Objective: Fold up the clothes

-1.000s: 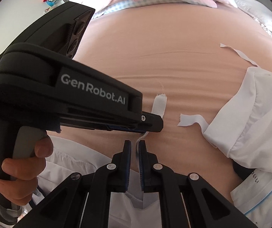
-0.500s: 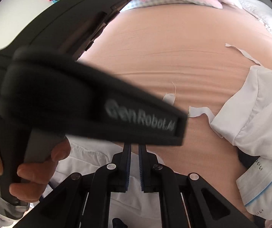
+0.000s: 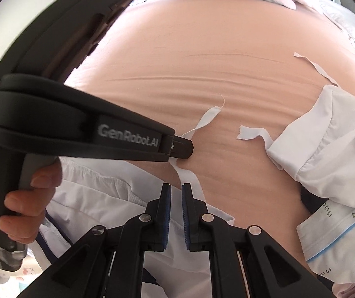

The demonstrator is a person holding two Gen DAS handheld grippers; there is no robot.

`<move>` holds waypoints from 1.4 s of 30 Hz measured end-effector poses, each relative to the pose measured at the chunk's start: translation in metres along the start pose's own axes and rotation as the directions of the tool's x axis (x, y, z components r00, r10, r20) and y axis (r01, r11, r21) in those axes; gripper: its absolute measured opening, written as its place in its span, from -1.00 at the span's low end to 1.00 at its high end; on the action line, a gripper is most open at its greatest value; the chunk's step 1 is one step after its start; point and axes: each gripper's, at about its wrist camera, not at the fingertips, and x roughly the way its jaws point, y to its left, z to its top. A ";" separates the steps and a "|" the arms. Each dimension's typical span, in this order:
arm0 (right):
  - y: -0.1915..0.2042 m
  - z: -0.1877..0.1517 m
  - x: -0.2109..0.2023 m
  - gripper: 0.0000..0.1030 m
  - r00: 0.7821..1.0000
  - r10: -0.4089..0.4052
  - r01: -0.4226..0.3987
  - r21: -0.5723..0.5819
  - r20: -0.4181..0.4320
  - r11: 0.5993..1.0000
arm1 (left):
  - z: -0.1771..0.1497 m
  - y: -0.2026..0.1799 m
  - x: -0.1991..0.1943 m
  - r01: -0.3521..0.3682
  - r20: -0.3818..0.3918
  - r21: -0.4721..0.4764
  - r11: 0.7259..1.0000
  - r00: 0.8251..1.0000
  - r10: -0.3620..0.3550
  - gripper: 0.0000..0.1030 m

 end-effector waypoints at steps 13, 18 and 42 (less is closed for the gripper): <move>0.016 0.011 -0.002 0.00 0.998 -0.051 0.053 -0.078 0.023 0.996 | -0.030 0.011 -0.027 0.090 0.018 -0.031 0.995 0.996 -0.089 -0.95; 0.015 0.018 0.000 0.01 0.999 -0.037 0.039 -0.056 0.038 0.998 | -0.039 0.006 -0.030 0.120 0.018 -0.038 0.992 0.993 -0.119 -0.95; -0.012 -0.025 -0.049 -0.80 0.989 0.150 -0.149 -0.141 -0.005 0.979 | -0.094 -0.024 -0.052 0.183 0.060 -0.094 0.979 0.982 -0.178 -0.95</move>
